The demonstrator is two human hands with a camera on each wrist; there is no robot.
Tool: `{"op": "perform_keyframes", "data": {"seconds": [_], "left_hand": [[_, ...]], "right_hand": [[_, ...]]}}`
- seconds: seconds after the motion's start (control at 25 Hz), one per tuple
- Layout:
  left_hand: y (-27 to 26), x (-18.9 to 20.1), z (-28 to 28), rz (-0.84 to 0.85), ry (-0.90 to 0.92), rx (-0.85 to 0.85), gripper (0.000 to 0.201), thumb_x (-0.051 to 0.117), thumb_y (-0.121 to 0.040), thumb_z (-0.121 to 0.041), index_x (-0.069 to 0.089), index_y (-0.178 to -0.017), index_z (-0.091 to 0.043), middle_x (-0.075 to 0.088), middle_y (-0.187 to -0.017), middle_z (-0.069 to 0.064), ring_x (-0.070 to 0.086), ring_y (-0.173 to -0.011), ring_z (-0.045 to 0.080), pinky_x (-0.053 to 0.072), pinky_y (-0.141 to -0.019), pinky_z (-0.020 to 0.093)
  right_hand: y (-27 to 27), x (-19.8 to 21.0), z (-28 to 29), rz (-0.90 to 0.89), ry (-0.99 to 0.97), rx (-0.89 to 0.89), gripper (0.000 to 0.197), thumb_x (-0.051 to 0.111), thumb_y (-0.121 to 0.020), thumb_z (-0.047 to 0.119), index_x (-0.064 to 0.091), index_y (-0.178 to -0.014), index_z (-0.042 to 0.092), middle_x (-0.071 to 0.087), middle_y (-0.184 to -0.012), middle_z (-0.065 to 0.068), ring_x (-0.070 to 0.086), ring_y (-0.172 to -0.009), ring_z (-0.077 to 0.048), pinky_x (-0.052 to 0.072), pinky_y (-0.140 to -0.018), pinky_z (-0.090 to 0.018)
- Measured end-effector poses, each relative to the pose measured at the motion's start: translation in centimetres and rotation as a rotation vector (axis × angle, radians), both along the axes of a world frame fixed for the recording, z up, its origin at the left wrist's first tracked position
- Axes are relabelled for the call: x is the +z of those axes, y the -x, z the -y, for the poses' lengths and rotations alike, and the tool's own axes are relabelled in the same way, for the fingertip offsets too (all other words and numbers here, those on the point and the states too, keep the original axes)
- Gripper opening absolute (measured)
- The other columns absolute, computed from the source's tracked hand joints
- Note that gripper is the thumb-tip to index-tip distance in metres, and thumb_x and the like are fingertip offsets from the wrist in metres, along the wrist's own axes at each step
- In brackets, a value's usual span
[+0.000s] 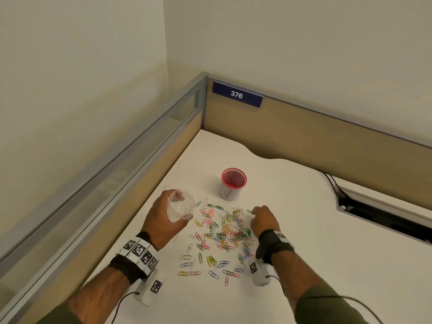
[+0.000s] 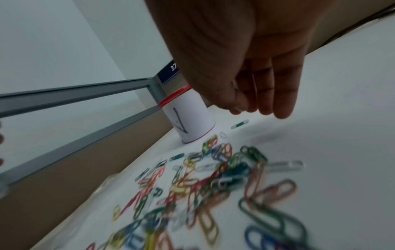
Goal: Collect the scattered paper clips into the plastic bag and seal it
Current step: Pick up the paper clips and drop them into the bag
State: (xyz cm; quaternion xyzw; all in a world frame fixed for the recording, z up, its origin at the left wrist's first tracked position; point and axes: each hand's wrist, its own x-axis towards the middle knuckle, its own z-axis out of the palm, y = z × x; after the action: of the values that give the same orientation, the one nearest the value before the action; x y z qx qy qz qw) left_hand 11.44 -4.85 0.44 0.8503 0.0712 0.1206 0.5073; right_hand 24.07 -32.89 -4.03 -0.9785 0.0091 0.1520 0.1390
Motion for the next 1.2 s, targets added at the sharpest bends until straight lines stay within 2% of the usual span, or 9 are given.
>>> {"op": "perform_keyframes", "data": {"seconds": [0.2,0.4,0.52,0.56,0.64,0.72,0.8,0.96,1.2], "left_hand": [[0.0,-0.1,0.0,-0.009,-0.01,-0.014,0.057,0.087,-0.072,-0.027,0.05,-0.115,-0.031,0.057,-0.117,-0.018,0.055,-0.118,0.012,0.041,-0.095,0.027],[0.2,-0.5,-0.1,-0.024,-0.004,0.006,0.057,0.087,-0.072,-0.027,0.05,-0.115,-0.031,0.058,-0.118,-0.013,0.054,-0.118,0.014,0.042,-0.093,0.025],[0.3,-0.6,-0.1,-0.019,0.001,0.015,0.057,0.087,-0.072,-0.025,0.05,-0.115,-0.029,0.058,-0.117,-0.017,0.055,-0.118,0.015,0.043,-0.094,0.027],[0.4,-0.7,-0.1,-0.017,0.002,0.014,0.057,0.087,-0.072,-0.025,0.05,-0.116,-0.027,0.058,-0.117,-0.018,0.055,-0.118,0.015,0.043,-0.095,0.028],[0.1,-0.7,-0.1,-0.012,0.005,0.009,0.058,0.086,-0.073,-0.024,0.05,-0.118,-0.025,0.059,-0.116,-0.017,0.056,-0.118,0.016,0.044,-0.098,0.031],[0.1,-0.7,0.1,-0.004,0.02,-0.004,0.057,0.087,-0.072,-0.024,0.05,-0.117,-0.025,0.06,-0.117,-0.013,0.056,-0.118,0.016,0.044,-0.099,0.032],[0.2,-0.3,0.2,0.017,0.017,-0.006,0.056,0.087,-0.072,-0.024,0.051,-0.114,-0.026,0.06,-0.119,-0.011,0.056,-0.118,0.014,0.044,-0.099,0.03],[-0.1,-0.4,1.2,-0.002,0.008,-0.018,0.056,0.087,-0.072,-0.026,0.05,-0.115,-0.029,0.059,-0.117,-0.015,0.056,-0.116,0.009,0.041,-0.095,0.024],[-0.7,-0.6,1.7,-0.013,0.021,-0.048,0.059,0.086,-0.073,-0.026,0.05,-0.119,-0.027,0.059,-0.117,-0.016,0.055,-0.117,0.005,0.042,-0.099,0.026]], "right_hand": [[-0.7,-0.5,-0.1,-0.136,0.085,0.26,0.059,0.054,-0.084,0.01,0.039,-0.14,0.019,0.034,-0.145,-0.009,0.035,-0.133,-0.03,0.039,-0.108,-0.045],[2.7,-1.3,0.1,-0.037,0.017,0.37,0.037,0.051,-0.089,0.008,0.057,-0.123,0.021,0.05,-0.127,-0.005,0.048,-0.118,-0.024,0.044,-0.099,-0.034],[4.0,-0.8,1.5,0.052,-0.115,0.244,0.03,0.049,-0.094,0.018,0.059,-0.122,0.021,0.057,-0.122,-0.002,0.055,-0.113,-0.022,0.045,-0.096,-0.031],[4.3,-0.6,1.8,0.051,-0.126,0.226,0.032,0.053,-0.093,0.025,0.056,-0.125,0.022,0.055,-0.125,-0.002,0.054,-0.115,-0.022,0.045,-0.097,-0.032],[4.3,-0.2,1.4,-0.045,-0.087,0.27,0.056,0.064,-0.085,0.041,0.046,-0.135,0.023,0.048,-0.133,-0.002,0.047,-0.123,-0.023,0.043,-0.102,-0.035],[4.5,-0.1,0.2,-0.145,-0.016,0.356,0.073,0.071,-0.078,0.045,0.039,-0.14,0.024,0.042,-0.137,-0.002,0.04,-0.127,-0.025,0.042,-0.103,-0.04],[4.7,-0.1,-1.5,-0.111,0.057,0.434,0.065,0.071,-0.08,0.037,0.043,-0.137,0.024,0.042,-0.134,-0.004,0.039,-0.125,-0.026,0.044,-0.101,-0.041],[5.4,-1.2,-2.4,-0.014,0.137,0.438,0.027,0.052,-0.093,0.026,0.055,-0.119,0.017,0.05,-0.121,-0.009,0.05,-0.11,-0.027,0.049,-0.091,-0.037],[5.5,-0.7,-2.2,0.067,0.061,0.344,0.022,0.048,-0.095,0.025,0.059,-0.111,0.015,0.06,-0.109,-0.008,0.058,-0.097,-0.025,0.048,-0.083,-0.031]]}}
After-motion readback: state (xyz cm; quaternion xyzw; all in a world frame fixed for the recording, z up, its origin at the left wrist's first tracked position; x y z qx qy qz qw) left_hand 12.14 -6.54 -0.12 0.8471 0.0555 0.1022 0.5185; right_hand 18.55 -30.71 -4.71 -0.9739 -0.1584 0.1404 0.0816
